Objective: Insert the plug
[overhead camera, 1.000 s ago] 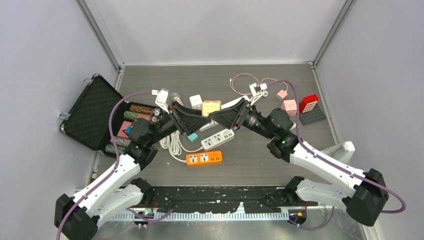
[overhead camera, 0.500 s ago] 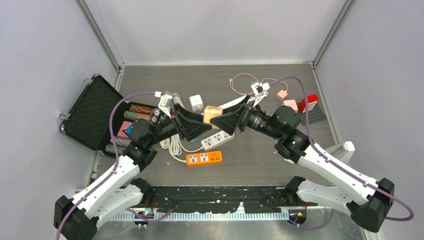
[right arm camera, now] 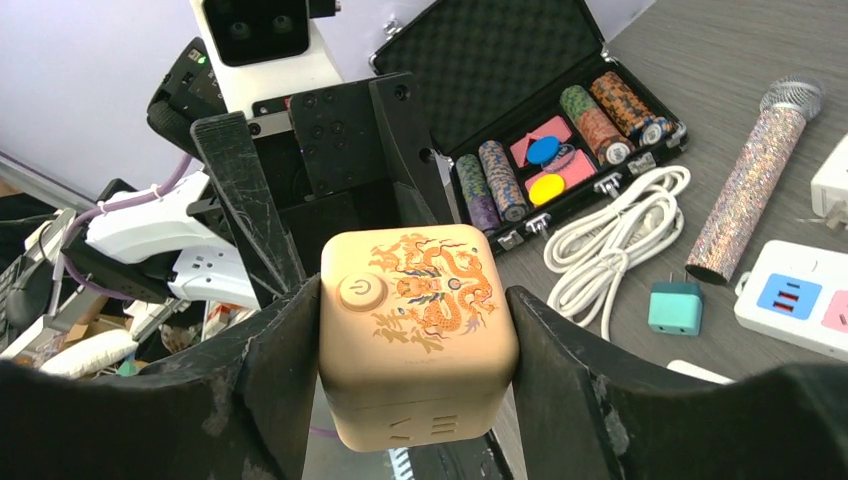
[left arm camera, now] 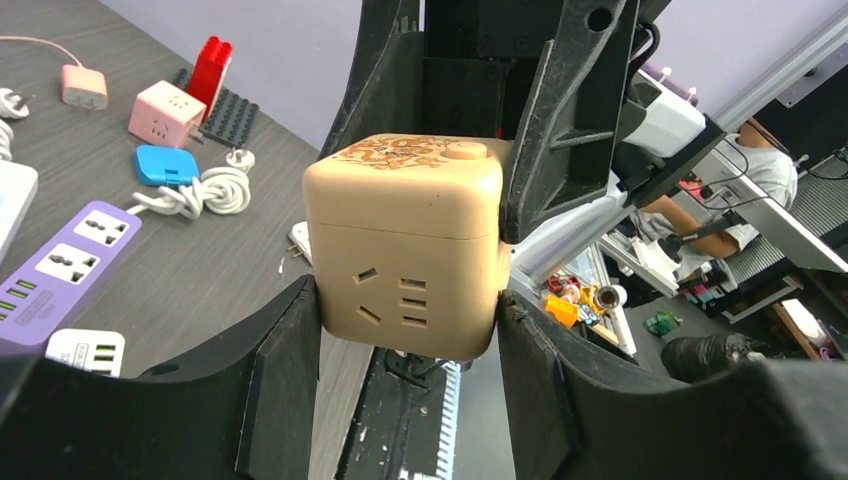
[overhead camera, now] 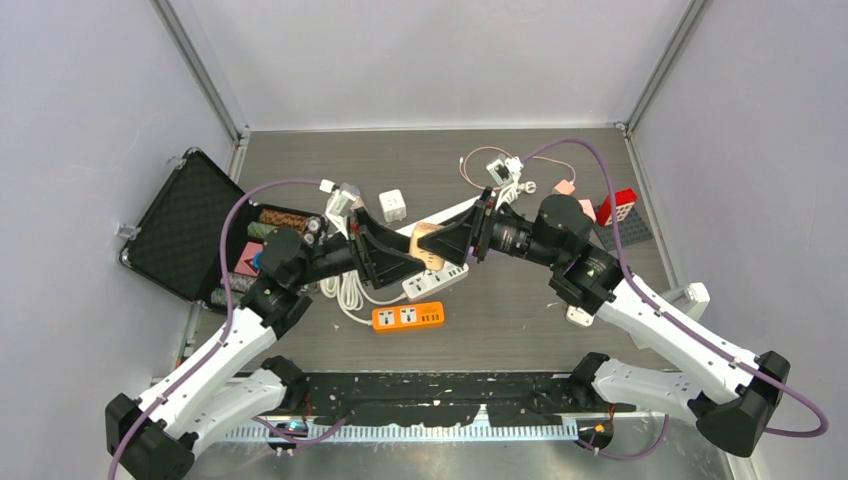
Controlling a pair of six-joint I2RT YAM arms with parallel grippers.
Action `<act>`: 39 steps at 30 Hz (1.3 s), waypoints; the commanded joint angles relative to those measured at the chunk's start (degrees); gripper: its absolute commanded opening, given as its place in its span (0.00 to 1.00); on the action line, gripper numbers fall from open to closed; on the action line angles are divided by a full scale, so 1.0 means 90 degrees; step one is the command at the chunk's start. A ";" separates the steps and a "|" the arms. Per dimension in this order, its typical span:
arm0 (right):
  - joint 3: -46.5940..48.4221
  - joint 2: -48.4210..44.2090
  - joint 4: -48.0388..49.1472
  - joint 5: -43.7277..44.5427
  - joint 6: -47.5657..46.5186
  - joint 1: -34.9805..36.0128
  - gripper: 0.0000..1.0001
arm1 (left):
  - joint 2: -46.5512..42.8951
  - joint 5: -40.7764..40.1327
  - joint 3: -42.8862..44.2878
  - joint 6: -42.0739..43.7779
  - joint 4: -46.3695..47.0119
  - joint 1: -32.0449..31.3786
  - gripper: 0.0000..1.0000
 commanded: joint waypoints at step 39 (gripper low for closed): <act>-0.0415 0.0632 -0.1228 0.3470 0.4651 0.0308 0.06 | 0.0883 -0.3704 -0.0456 0.1350 0.0274 -0.1152 0.79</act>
